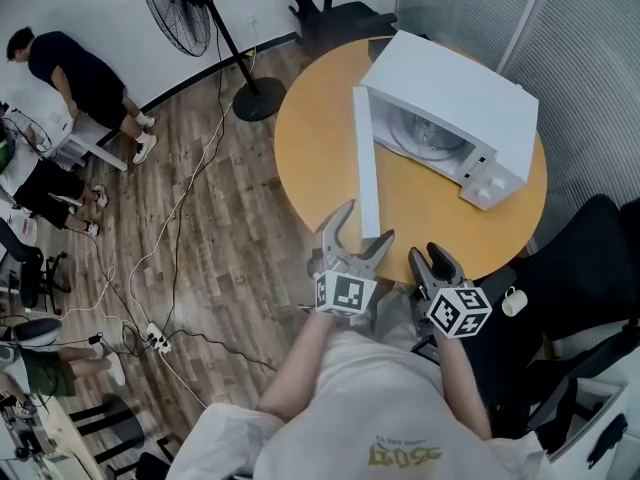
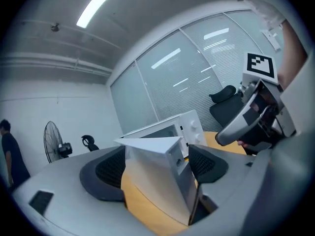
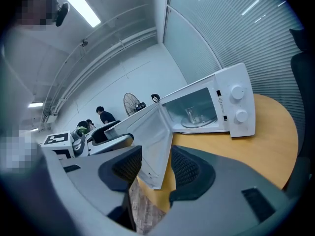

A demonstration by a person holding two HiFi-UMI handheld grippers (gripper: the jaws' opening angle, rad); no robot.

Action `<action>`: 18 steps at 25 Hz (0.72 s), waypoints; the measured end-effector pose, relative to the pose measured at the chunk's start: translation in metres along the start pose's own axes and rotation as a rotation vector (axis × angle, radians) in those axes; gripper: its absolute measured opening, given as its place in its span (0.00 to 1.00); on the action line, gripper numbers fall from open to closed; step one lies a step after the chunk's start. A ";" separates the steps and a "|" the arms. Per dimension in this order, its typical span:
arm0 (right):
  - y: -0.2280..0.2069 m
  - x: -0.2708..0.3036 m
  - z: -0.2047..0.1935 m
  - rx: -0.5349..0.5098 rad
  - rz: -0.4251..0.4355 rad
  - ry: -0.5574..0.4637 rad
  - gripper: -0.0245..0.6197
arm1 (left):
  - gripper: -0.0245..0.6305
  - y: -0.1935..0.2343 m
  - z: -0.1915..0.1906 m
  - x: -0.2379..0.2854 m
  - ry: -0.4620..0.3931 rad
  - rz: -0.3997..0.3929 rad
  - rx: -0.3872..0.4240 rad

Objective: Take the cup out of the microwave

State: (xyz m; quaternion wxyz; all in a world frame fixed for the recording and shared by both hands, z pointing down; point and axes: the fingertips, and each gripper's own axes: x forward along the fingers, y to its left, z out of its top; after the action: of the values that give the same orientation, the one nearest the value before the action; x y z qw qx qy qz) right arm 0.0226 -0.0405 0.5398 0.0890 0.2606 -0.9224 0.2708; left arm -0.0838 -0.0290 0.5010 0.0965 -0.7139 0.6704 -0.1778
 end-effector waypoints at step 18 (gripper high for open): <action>0.034 0.042 0.013 -0.080 0.119 0.031 0.33 | 0.41 0.042 -0.052 -0.028 0.101 0.076 -0.383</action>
State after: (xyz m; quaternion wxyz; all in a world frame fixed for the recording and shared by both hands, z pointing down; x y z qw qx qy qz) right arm -0.0314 -0.0415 0.5260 0.0973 0.1973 -0.9449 0.2425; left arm -0.1439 0.0002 0.5294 -0.0680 -0.6836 0.7224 -0.0790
